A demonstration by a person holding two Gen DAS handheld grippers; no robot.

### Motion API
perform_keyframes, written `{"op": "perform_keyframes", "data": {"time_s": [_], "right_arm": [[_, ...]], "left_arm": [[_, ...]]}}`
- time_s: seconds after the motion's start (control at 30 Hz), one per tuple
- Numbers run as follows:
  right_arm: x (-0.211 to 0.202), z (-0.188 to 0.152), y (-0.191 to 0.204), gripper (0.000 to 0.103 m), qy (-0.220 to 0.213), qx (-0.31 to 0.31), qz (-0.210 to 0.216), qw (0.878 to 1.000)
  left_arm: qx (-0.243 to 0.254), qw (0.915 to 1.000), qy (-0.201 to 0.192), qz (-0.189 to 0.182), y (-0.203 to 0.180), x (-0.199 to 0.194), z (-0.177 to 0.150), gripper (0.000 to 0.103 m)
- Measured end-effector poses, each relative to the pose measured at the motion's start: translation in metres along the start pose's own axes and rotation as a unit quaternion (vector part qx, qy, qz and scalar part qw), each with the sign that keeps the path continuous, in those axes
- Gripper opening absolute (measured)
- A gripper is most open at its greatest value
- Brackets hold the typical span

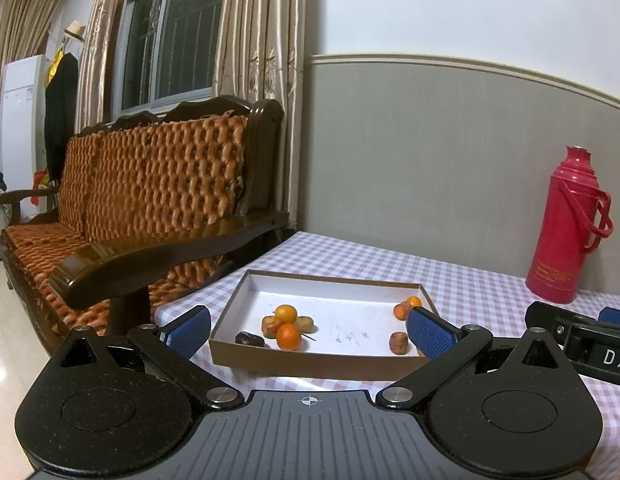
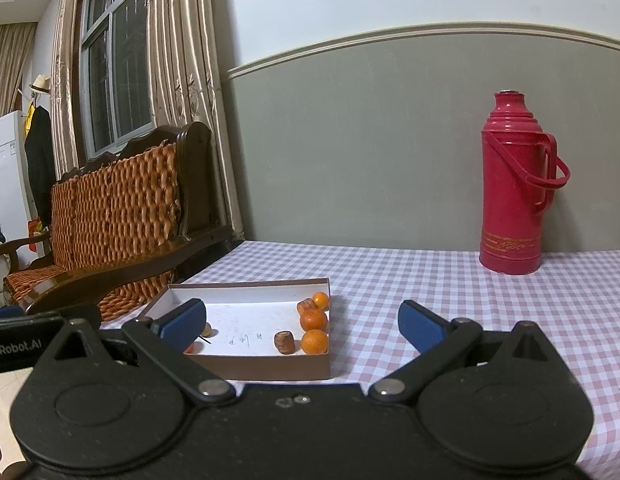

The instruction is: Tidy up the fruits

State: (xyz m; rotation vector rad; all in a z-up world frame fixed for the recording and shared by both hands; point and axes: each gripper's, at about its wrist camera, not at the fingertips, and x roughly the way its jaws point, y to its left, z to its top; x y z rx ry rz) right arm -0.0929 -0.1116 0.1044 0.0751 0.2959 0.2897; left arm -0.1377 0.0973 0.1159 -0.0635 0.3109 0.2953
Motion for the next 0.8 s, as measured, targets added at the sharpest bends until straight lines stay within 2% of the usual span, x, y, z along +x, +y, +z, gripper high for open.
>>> {"op": "perform_keyframes", "data": {"time_s": [0.4, 0.7, 0.8], "right_arm": [[0.002, -0.001, 0.001, 0.097, 0.001, -0.001, -0.001, 1.000], [0.009, -0.002, 0.002, 0.097, 0.009, -0.012, -0.025, 1.000], [0.011, -0.003, 0.000, 0.097, 0.011, -0.006, -0.020, 1.000]], "left_arm": [[-0.003, 0.9999, 0.009, -0.005, 0.004, 0.005, 0.000, 0.103], [-0.017, 0.9992, -0.011, -0.034, 0.005, 0.005, -0.002, 0.103], [-0.018, 0.9992, -0.012, -0.035, 0.005, 0.006, -0.001, 0.103]]}}
